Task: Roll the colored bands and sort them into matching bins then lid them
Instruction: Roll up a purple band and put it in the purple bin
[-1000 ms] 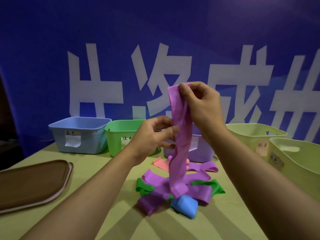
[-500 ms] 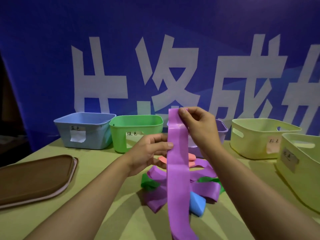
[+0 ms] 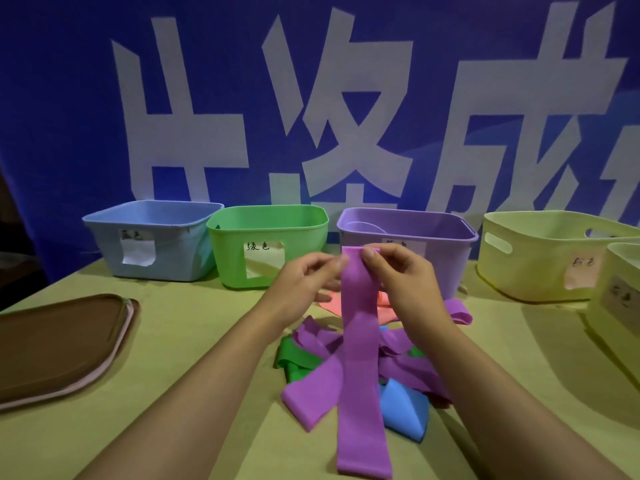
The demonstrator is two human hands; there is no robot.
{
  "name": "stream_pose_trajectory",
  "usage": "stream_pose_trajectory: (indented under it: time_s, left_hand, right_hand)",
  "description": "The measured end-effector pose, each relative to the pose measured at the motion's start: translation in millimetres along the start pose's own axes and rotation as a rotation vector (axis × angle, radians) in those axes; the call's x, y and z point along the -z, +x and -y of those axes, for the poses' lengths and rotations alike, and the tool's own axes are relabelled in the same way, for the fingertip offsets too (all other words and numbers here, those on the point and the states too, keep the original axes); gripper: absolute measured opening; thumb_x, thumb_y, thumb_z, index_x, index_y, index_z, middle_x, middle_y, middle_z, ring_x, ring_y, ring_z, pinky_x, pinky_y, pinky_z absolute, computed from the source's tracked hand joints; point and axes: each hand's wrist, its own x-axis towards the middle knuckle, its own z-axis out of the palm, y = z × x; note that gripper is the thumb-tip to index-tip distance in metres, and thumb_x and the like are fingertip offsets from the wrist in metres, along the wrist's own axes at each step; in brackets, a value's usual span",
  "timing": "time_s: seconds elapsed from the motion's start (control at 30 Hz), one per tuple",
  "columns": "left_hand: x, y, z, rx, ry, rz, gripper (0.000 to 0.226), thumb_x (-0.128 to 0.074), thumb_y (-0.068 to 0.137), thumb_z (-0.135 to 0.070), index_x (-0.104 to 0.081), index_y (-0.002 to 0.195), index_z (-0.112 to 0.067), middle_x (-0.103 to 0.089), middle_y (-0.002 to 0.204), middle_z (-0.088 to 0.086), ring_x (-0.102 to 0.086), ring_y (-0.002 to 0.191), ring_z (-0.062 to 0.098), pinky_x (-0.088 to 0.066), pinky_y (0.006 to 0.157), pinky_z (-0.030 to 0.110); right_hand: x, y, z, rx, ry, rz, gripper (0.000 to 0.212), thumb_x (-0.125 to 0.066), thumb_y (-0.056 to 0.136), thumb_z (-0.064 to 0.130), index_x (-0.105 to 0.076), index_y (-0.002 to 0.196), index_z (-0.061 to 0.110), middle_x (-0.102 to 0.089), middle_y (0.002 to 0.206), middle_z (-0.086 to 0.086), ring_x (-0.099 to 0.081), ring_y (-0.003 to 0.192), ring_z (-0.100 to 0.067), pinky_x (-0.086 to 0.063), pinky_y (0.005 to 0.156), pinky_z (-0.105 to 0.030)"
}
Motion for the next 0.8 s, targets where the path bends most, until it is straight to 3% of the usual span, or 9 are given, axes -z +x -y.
stream_pose_trajectory:
  time_s: [0.13,0.23,0.3,0.37,0.63,0.8]
  left_hand:
    - [-23.6,6.7,5.6,-0.108,-0.084,-0.184,0.027,-0.069,0.095,-0.033,-0.077,0.102,-0.008,-0.078,0.093,0.01,-0.073,0.084,0.017,-0.061,0.072,0.03]
    - [-30.0,9.3,17.3,-0.164,-0.1,-0.254,0.018,-0.071,0.094,-0.028,-0.078,0.087,-0.013,-0.077,0.079,0.002,-0.07,0.075,0.013,-0.059,0.078,0.041]
    - [-30.4,10.1,21.5,-0.18,-0.112,-0.264,0.014,-0.072,0.094,-0.023,-0.077,0.082,-0.017,-0.075,0.073,-0.004,-0.067,0.07,0.008,-0.058,0.077,0.037]
    - [-30.9,10.0,22.2,-0.2,-0.105,-0.266,0.014,-0.072,0.094,-0.018,-0.077,0.082,-0.017,-0.075,0.071,-0.007,-0.065,0.069,0.005,-0.056,0.073,0.03]
    - [-27.5,6.6,24.9,-0.17,-0.132,-0.243,0.007,-0.074,0.092,-0.02,-0.079,0.088,-0.016,-0.079,0.08,-0.001,-0.071,0.075,0.008,-0.059,0.075,0.026]
    - [-28.7,5.4,24.2,-0.169,-0.155,-0.232,0.007,-0.074,0.092,-0.016,-0.078,0.092,-0.011,-0.078,0.081,0.001,-0.072,0.077,0.011,-0.06,0.076,0.027]
  right_hand:
    - [0.2,-6.8,-12.9,-0.002,0.031,0.024,0.01,-0.07,0.095,0.017,-0.077,0.1,0.013,-0.079,0.094,-0.002,-0.072,0.089,-0.012,-0.06,0.085,-0.034]
    - [0.5,-7.2,-16.0,0.01,0.038,0.063,0.008,-0.07,0.095,0.014,-0.076,0.099,0.012,-0.079,0.091,-0.001,-0.072,0.085,-0.007,-0.059,0.079,-0.024]
    - [1.4,-5.1,-17.4,0.032,0.014,0.077,0.007,-0.07,0.094,0.013,-0.076,0.097,0.014,-0.079,0.092,-0.001,-0.072,0.086,-0.008,-0.058,0.079,-0.023]
    - [2.5,-3.2,-18.1,0.042,-0.007,0.076,0.007,-0.071,0.094,0.013,-0.077,0.097,0.015,-0.079,0.093,-0.002,-0.072,0.089,-0.01,-0.06,0.081,-0.026]
    - [2.6,-7.6,-21.2,0.037,-0.025,0.108,0.008,-0.069,0.096,0.015,-0.076,0.097,0.019,-0.079,0.093,0.001,-0.072,0.088,-0.008,-0.056,0.076,-0.02]
    - [6.2,-10.2,-20.2,0.023,-0.045,0.114,0.01,-0.069,0.096,0.018,-0.076,0.103,0.016,-0.079,0.097,-0.001,-0.074,0.095,-0.017,-0.062,0.081,-0.03]
